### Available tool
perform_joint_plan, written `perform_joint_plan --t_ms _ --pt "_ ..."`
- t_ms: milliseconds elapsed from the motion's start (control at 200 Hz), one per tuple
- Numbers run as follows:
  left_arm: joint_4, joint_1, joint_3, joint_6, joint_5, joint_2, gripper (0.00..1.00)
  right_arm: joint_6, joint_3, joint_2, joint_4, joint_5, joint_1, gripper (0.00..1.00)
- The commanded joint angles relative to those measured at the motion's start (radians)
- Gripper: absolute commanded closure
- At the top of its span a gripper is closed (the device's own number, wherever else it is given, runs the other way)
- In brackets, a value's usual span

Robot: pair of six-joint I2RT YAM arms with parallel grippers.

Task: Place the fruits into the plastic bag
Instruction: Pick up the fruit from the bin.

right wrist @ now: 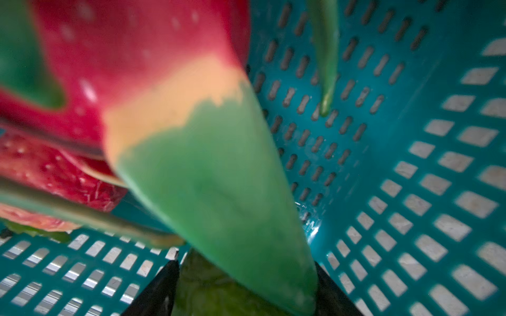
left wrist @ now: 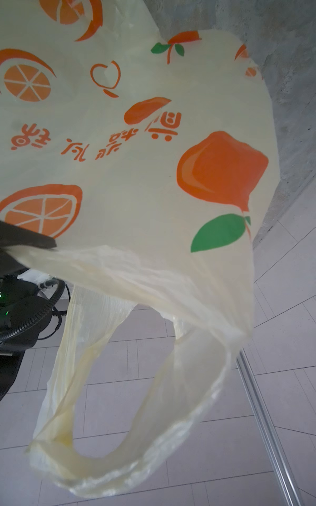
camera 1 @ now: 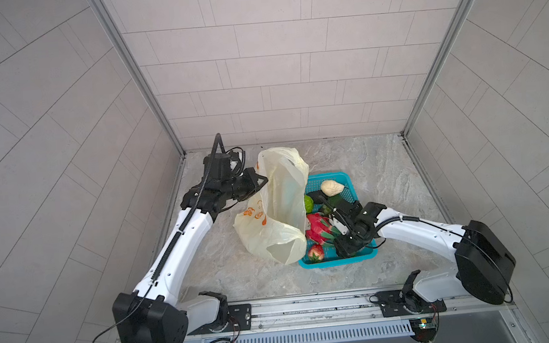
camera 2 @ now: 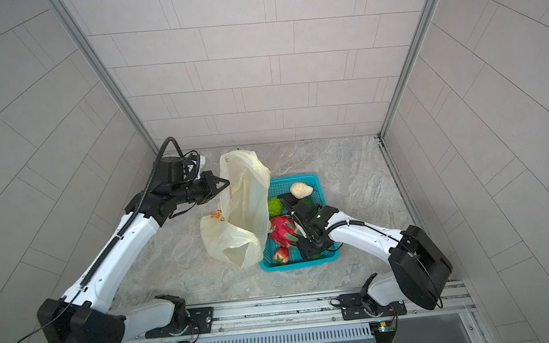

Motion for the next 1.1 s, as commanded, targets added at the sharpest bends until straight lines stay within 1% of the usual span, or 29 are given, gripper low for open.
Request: perform_joint_plan --t_ms 0,50,140,150,175,200,285,465,625,746,861,1001,1096 --pt "0.022 0.005 -0.011 -0.081 -0.022 -0.019 1.00 -0.008 0.016 0.003 -0.039 -0.002 0.005 0.38" --pt "0.017 0.005 -0.013 -0.080 -0.036 -0.025 1.00 -0.010 0.017 -0.004 -0.036 0.000 0.005 0.45" --pt "0.012 0.004 -0.024 -0.081 -0.050 -0.030 1.00 -0.011 0.024 -0.036 -0.035 0.024 0.005 0.63" --pt "0.012 0.005 -0.023 -0.081 -0.051 -0.030 1.00 -0.011 0.025 -0.037 -0.034 0.027 0.005 0.63" --pt "0.009 0.005 -0.025 -0.081 -0.054 -0.027 1.00 -0.008 0.028 -0.049 -0.035 0.038 0.005 0.67" --pt "0.007 0.005 -0.026 -0.081 -0.055 -0.027 1.00 -0.005 0.033 -0.061 -0.038 0.055 0.003 0.68" --pt "0.006 0.006 -0.030 -0.083 -0.062 -0.026 1.00 0.016 0.062 -0.107 -0.072 0.117 0.000 0.68" --pt "0.006 0.005 -0.024 -0.083 -0.069 -0.015 1.00 -0.005 0.136 -0.188 -0.138 0.250 -0.006 0.69" --pt "0.006 0.006 -0.026 -0.083 -0.069 -0.008 1.00 -0.041 0.156 -0.242 -0.152 0.365 -0.014 0.68" --pt "0.004 0.004 -0.031 -0.081 -0.071 -0.011 1.00 -0.042 0.161 -0.259 -0.161 0.414 -0.030 0.68" --pt "0.004 0.005 -0.035 -0.079 -0.074 -0.010 1.00 -0.042 0.149 -0.264 -0.152 0.399 -0.050 0.68" --pt "0.003 0.004 -0.030 -0.076 -0.076 -0.007 1.00 -0.040 0.111 -0.238 -0.118 0.296 -0.059 0.68" --pt "0.003 0.006 -0.027 -0.074 -0.076 -0.006 1.00 -0.025 0.075 -0.216 -0.086 0.190 -0.060 0.68"
